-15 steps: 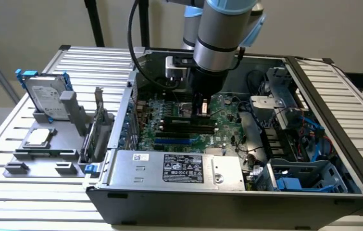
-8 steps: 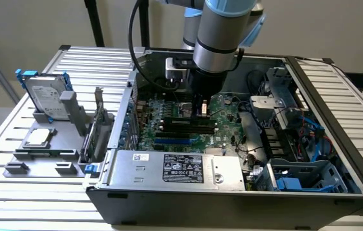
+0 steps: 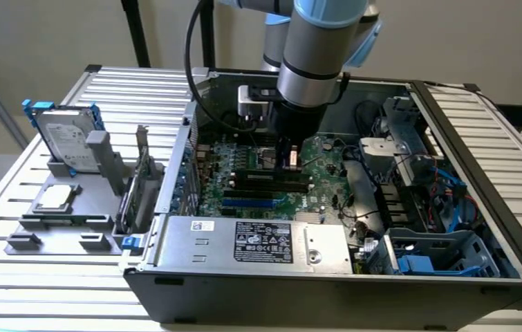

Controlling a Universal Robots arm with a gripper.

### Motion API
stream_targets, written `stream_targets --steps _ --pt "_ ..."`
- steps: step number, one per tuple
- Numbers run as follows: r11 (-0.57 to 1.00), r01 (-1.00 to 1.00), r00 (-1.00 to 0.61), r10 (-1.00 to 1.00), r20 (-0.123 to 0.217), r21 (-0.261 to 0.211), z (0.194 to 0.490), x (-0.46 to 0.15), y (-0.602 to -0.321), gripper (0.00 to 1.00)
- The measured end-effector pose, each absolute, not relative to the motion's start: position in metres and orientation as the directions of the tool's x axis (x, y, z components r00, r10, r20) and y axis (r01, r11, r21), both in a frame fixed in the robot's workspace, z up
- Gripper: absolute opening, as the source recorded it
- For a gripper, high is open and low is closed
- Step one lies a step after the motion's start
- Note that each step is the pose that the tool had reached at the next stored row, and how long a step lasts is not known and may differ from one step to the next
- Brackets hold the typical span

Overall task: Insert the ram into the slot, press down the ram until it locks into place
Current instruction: 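Insert the ram into the slot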

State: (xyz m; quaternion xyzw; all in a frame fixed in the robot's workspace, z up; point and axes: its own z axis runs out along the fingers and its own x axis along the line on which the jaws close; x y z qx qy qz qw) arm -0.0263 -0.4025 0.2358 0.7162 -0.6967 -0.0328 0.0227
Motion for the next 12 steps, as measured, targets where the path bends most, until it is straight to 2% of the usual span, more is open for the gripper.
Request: stream_targets --steps 12 --pt "-0.028 -0.997 0.027 -1.000 -0.014 0.075 0.2330 -0.0274 -0.4025 0.14"
